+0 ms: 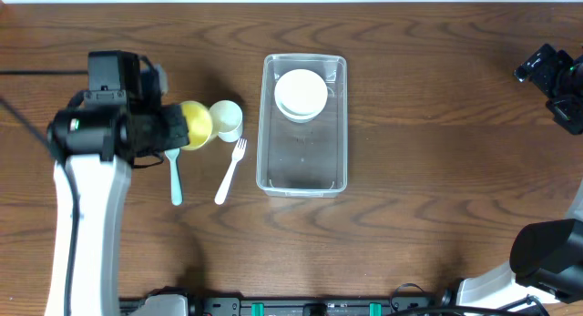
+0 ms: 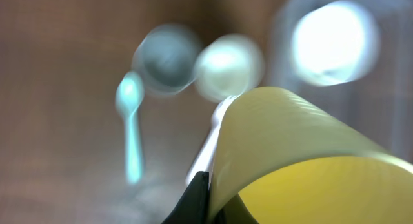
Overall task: Pack container
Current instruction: 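Carry the yellow cup into the container and release it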
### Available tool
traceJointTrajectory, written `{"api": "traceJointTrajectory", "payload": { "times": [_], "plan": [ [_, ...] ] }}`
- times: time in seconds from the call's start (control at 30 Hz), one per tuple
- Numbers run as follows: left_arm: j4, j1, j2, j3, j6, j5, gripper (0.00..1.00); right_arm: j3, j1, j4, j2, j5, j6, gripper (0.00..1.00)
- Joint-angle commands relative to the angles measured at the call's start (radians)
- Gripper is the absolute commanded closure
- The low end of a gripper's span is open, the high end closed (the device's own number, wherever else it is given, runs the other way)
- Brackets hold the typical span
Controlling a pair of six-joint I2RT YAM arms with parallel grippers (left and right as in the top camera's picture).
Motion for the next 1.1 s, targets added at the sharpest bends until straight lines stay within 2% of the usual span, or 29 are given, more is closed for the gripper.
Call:
{"api": "traceJointTrajectory", "payload": {
  "times": [0.0, 0.13, 0.33, 0.63, 0.87, 1.07],
  "plan": [
    [0.029, -0.100, -0.015, 0.065, 0.021, 0.032, 0.94, -0.002, -0.007, -0.002, 0.004, 0.000, -0.006, 0.01],
    [0.080, -0.207, 0.059, 0.080, 0.025, 0.033, 0.94, -0.002, -0.005, -0.002, 0.004, 0.000, -0.006, 0.01],
    [0.188, -0.349, 0.304, 0.080, 0.085, 0.018, 0.94, -0.002, -0.005, -0.001, 0.004, 0.000, -0.006, 0.01],
    [0.327, -0.407, 0.600, 0.080, 0.100, 0.003, 0.94, -0.002, -0.005, -0.002, 0.004, 0.000, -0.006, 0.01],
    [0.338, -0.461, 0.680, 0.080, 0.111, -0.005, 0.94, -0.002, -0.005, -0.002, 0.004, 0.000, -0.006, 0.01],
    [0.332, -0.487, 0.678, 0.080, 0.110, -0.050, 0.94, -0.002, -0.005, -0.002, 0.004, 0.000, -0.006, 0.01]
  ]
}}
